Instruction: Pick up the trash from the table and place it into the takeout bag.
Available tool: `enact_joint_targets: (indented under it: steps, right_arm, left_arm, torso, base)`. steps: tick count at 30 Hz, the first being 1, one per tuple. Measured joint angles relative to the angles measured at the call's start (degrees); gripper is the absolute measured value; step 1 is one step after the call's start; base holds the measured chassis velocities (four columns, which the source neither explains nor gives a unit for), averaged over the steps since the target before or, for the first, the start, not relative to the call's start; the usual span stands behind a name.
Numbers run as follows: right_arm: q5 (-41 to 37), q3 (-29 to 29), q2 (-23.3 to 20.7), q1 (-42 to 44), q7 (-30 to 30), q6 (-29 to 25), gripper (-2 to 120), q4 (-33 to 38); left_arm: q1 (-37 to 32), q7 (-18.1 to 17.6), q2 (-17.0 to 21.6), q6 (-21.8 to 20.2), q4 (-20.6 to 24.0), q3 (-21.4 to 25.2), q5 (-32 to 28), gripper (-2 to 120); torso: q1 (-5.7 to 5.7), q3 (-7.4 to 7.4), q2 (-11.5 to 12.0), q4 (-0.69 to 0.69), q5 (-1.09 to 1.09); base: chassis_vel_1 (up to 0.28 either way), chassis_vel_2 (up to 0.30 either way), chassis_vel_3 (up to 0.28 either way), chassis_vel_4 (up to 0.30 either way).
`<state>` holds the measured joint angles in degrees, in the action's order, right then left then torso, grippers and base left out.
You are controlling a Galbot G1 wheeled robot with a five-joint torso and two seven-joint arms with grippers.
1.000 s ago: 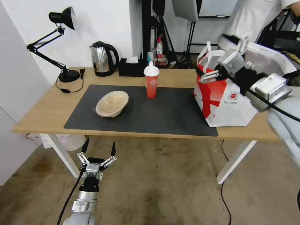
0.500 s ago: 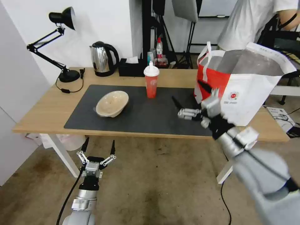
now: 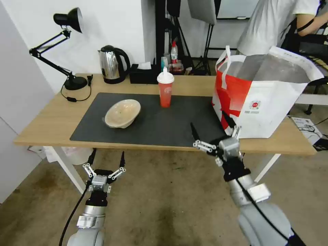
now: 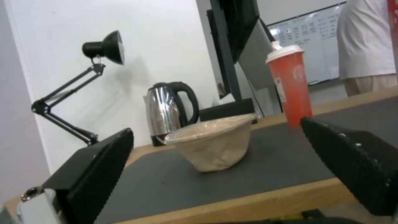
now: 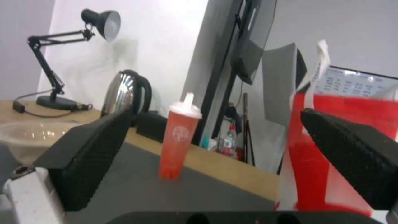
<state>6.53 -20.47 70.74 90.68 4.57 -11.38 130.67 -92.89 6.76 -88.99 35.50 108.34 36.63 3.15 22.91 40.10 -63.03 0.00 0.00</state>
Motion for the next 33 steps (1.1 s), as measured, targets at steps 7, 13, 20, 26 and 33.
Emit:
enact_joint_targets:
  steps: [7, 13, 20, 26, 33]
  right_arm:
    - [2.34, -0.36, 2.61, 2.21, 1.68, -5.63, 100, -3.42]
    - [3.60, -0.61, 4.27, 3.38, 2.66, -8.81, 100, -5.22]
    - [5.44, -0.95, 5.54, 4.19, 3.92, -12.97, 100, -7.63]
    - [6.37, -1.48, 5.55, 4.99, 5.51, -15.64, 100, -9.09]
    - [6.43, -1.84, 6.20, 5.44, 5.86, -16.03, 100, -9.48]
  left_arm:
    - [0.34, 0.00, -0.10, -0.12, 0.11, -0.02, -0.10, 100]
    - [0.36, 0.02, 0.23, -0.19, 0.20, 0.26, -0.49, 100]
    - [0.67, 0.05, 0.39, -0.27, 0.29, 0.31, -1.39, 100]
    - [0.75, 0.08, 0.60, -0.29, 0.28, 0.30, -1.49, 100]
    - [0.89, 0.09, 0.68, -0.29, 0.05, 0.29, -1.51, 100]
  torso:
    - [0.01, 0.00, 0.00, 0.00, 0.00]
    - [0.01, 0.00, 0.00, 0.00, 0.00]
    - [0.01, 0.00, 0.01, 0.00, 0.00]
    - [0.01, 0.00, 0.01, 0.00, 0.00]
    - [0.01, 0.00, 0.01, 0.00, 0.00]
  base:
    - [0.000, 0.000, 0.000, 0.000]
    - [0.000, 0.000, 0.000, 0.000]
    - [0.000, 0.000, 0.000, 0.000]
    - [0.000, 0.000, 0.000, 0.000]
    - [0.000, 0.000, 0.000, 0.000]
